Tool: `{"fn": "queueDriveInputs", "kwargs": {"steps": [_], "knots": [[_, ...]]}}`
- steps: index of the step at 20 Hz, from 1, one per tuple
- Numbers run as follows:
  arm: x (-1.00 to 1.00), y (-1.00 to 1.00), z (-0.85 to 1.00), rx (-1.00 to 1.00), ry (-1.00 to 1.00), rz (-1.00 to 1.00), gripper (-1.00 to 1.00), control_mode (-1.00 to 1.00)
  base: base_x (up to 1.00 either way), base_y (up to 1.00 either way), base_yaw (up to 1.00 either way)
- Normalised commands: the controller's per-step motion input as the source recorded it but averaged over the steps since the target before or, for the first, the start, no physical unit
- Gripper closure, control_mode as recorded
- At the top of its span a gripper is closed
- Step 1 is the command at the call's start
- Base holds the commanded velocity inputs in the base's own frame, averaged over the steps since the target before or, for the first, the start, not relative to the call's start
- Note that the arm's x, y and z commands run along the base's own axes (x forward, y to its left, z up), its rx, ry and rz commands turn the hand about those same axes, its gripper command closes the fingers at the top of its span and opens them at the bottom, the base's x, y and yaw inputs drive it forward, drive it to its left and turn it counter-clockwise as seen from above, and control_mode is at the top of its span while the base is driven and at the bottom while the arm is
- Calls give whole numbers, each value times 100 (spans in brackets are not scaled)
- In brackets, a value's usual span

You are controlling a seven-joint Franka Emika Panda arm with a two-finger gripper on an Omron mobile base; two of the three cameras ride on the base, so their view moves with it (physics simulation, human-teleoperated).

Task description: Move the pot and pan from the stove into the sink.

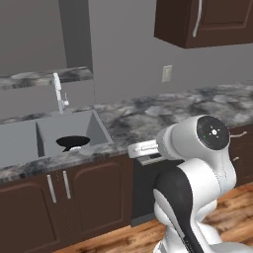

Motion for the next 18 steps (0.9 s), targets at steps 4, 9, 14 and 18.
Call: {"fn": "queueDriveInputs", "kwargs": {"steps": [4, 9, 14, 18], "knots": [[0, 0, 0, 0, 0, 0, -100, 100, -7, -5, -3], [0, 0, 0, 0, 0, 0, -100, 100, -6, -27, -33], [0, 0, 0, 0, 0, 0, -100, 100, 0, -21, -40], [0, 0, 0, 0, 0, 0, -100, 100, 0, -17, -40]]}}
